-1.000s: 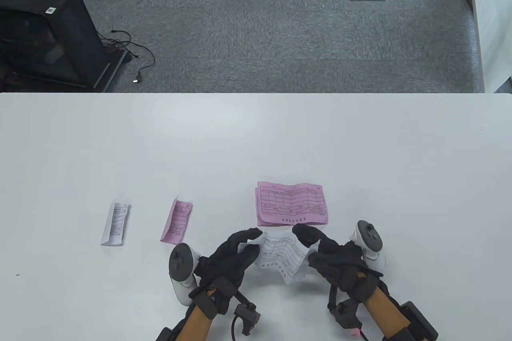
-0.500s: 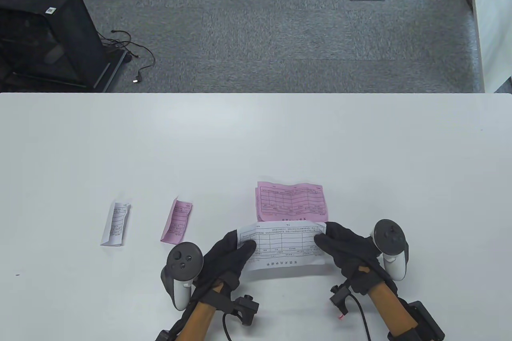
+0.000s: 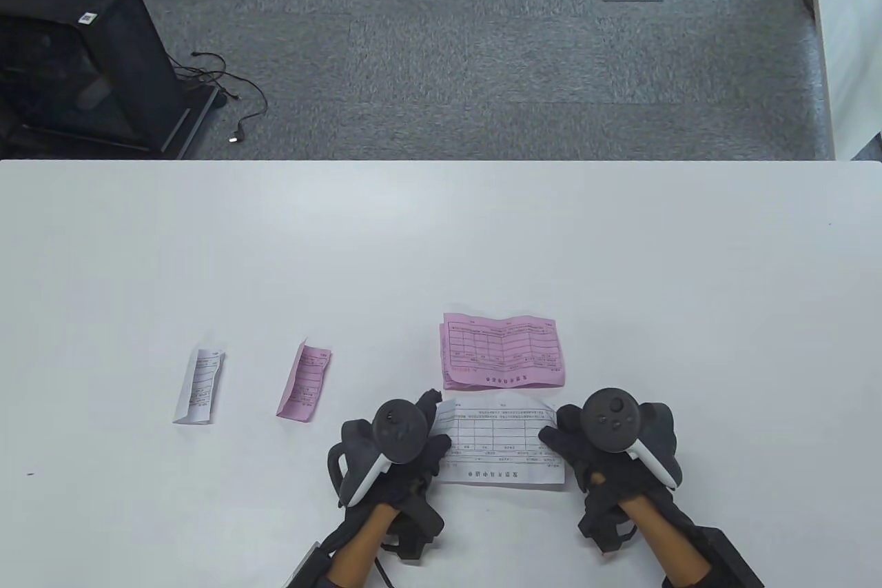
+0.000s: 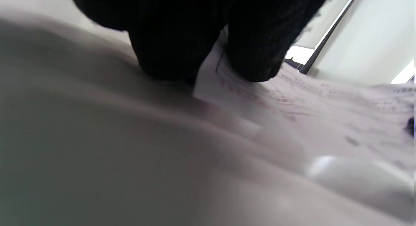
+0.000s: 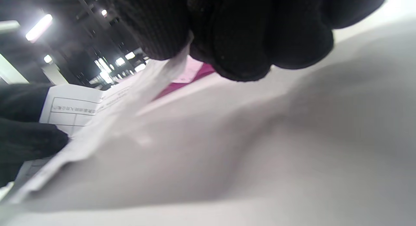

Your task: Unfold folded invoices and stack

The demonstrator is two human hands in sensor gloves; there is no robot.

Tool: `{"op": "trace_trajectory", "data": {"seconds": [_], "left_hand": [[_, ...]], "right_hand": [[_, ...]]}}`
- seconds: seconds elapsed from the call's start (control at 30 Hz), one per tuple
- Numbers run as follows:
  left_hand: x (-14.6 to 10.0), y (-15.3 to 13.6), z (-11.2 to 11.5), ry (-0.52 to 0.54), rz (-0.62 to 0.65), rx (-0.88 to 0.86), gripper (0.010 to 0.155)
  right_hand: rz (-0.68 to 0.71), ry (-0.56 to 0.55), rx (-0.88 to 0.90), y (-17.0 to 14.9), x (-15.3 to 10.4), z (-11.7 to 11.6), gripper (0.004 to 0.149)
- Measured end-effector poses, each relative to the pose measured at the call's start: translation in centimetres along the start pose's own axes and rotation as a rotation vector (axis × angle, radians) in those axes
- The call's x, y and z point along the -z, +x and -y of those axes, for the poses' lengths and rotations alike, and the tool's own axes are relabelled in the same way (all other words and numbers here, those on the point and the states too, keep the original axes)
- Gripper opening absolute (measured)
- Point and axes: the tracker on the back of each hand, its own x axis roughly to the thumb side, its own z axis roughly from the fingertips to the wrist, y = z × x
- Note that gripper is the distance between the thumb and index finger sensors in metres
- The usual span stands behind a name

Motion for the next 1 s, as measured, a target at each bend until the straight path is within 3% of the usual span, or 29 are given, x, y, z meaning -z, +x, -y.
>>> {"op": "trace_trajectory", "data": {"seconds": [0.17,0.3,0.4,0.47,0.5,0.6,0.67,0.77,0.83,0.9,1.0], "left_hand": [[0.3,0.9,0.9,-0.062,-0.021,0.194,0.089],[-0.3,1.6,1.0,-0.024,0.008,0.320,0.098],[-0.6,2.0,1.1,-0.010,0.042,0.366,0.088],[-0.6,2.2,1.2,-0.015,0.062,0.404,0.061],[-0.6,2.1,1.3,-0.028,0.056,0.418,0.055],[-0.5,1.6,1.4,-0.079,0.051,0.384,0.059],[-0.6,1.1,1.4,-0.118,0.061,0.313,0.062],[-0.5,0.6,1.3,-0.172,0.064,0.263,0.066],[-0.4,0.5,1.3,-0.199,0.072,0.253,0.070],[-0.4,0.4,1.3,-0.203,0.075,0.253,0.071],[-0.4,0.4,1.3,-0.207,0.082,0.257,0.071]], "right_hand": [[-0.033,0.005,-0.133,0.1,0.3,-0.4,0.038],[-0.039,0.015,-0.166,0.0,0.4,-0.4,0.038],[-0.048,0.024,-0.197,0.1,0.3,-0.3,0.039],[-0.060,0.018,-0.220,0.0,0.4,-0.3,0.040],[-0.068,0.019,-0.234,-0.1,0.4,-0.2,0.042],[-0.087,0.033,-0.287,-0.3,0.2,0.4,0.046],[-0.080,-0.066,-0.383,0.1,-0.4,1.3,0.047],[0.061,-0.188,-0.401,1.4,-1.4,2.2,0.050],[0.208,-0.141,-0.307,3.0,-2.0,1.9,0.053],[0.254,-0.117,-0.280,4.4,-2.4,1.2,0.055],[0.330,-0.049,-0.384,7.4,-2.3,-1.0,0.056]]}}
